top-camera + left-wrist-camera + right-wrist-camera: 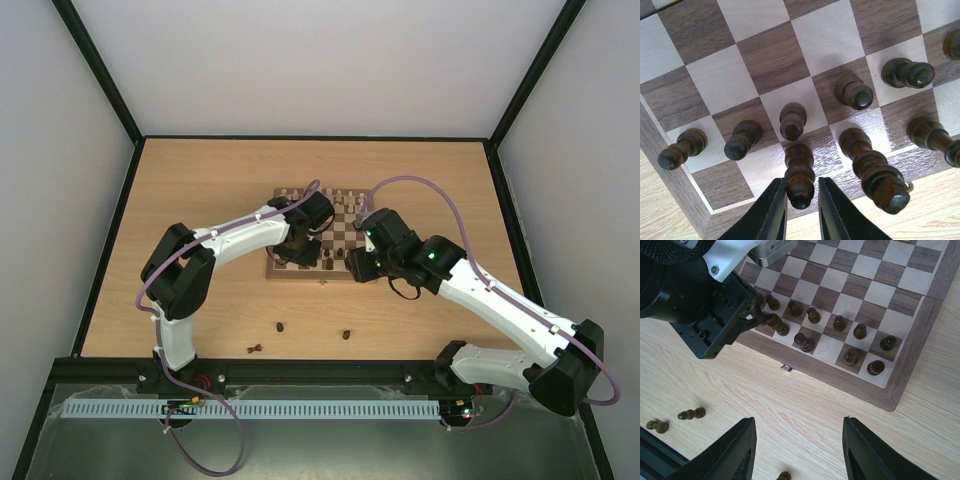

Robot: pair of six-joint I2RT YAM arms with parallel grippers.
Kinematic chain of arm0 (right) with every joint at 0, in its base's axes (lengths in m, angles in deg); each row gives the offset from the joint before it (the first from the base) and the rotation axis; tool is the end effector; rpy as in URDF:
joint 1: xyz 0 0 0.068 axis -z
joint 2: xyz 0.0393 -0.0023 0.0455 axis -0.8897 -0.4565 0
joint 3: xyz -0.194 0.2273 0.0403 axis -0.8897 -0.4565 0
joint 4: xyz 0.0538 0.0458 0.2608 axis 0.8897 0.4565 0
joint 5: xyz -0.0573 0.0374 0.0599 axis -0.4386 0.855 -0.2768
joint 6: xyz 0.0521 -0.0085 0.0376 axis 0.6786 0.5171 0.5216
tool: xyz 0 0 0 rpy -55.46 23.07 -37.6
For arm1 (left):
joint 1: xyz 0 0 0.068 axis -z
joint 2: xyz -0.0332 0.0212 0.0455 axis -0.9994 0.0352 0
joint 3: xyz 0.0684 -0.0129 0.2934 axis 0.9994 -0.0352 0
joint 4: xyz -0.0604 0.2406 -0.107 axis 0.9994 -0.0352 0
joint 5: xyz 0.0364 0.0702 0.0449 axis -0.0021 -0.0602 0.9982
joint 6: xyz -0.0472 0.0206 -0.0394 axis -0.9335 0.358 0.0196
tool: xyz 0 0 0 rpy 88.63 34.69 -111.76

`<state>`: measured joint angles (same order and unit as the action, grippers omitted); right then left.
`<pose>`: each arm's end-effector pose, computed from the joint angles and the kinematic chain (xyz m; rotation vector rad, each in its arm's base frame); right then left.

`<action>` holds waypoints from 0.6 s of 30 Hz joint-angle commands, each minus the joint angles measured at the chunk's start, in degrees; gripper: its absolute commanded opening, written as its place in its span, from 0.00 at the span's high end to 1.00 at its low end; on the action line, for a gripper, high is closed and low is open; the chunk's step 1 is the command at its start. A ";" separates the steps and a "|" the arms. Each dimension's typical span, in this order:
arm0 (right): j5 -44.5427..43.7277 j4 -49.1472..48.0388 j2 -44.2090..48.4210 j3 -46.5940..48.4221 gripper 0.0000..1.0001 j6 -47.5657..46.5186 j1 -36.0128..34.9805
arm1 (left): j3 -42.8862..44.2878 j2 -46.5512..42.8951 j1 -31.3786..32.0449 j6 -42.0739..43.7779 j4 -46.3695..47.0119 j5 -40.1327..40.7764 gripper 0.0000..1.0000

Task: Set up the chess pieces on the board
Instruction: Place the chess piece on the chessboard.

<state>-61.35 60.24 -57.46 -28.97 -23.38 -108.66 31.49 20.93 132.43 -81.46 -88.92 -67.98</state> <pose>0.1779 0.1776 0.3317 -0.4255 2.2976 0.5353 0.2885 -0.2792 0.2095 0.5304 2.8405 -0.1487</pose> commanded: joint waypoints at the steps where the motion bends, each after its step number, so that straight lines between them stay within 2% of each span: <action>1: 0.06 0.52 0.31 -0.77 0.51 -0.78 0.06 | 1.19 0.55 0.29 0.66 -0.26 -0.84 0.79; 18: 0.18 0.35 0.31 -1.07 0.51 -0.73 0.10 | 1.05 -0.95 0.29 0.32 0.64 -2.05 0.76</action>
<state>-61.35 60.17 -57.46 -29.10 -23.38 -108.66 31.49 20.91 132.45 -81.46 -88.11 -69.60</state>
